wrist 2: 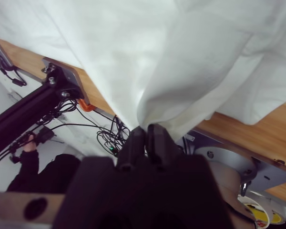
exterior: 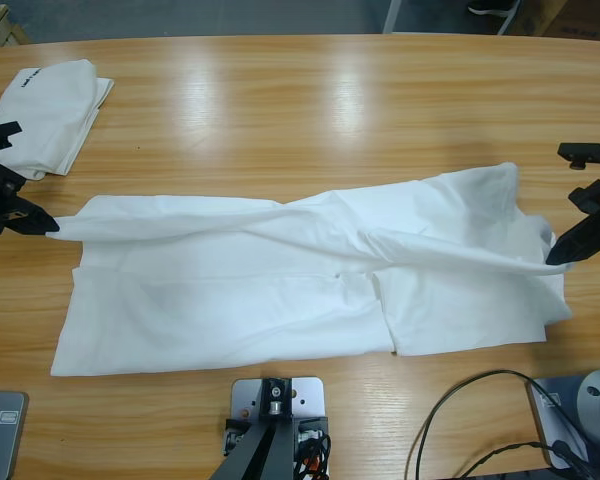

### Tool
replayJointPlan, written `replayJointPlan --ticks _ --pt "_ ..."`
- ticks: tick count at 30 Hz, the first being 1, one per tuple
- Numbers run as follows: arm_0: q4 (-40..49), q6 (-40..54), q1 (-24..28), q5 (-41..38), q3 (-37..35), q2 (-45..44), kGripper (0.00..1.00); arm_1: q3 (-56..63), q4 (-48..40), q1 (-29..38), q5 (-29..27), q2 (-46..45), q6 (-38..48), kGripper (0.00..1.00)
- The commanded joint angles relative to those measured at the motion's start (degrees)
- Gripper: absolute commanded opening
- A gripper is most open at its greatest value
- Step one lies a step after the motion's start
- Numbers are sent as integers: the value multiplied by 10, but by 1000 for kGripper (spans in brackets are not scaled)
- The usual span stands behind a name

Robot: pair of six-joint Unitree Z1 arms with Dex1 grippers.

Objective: Fold clothes

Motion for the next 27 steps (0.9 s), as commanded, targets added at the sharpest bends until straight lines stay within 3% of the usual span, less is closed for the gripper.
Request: replayJointPlan --ticks 1,10,21,24,25,27 --pt "56 11 66 -42 31 -94 0 -3 15 -9 0 31 -15 0" --pt "55 -4 67 -87 75 -66 0 -9 32 -9 4 33 -21 0" --pt "53 -30 63 -77 17 -1 0 -13 49 -10 -11 26 -11 0" --pt "52 -29 58 -51 11 -4 378 -3 54 -10 -23 15 0 0" --pt "51 -28 55 -43 8 -7 459 -4 55 -10 -32 13 6 0" --pt "51 -28 51 -44 1 -6 477 -4 57 -10 -53 24 21 0"
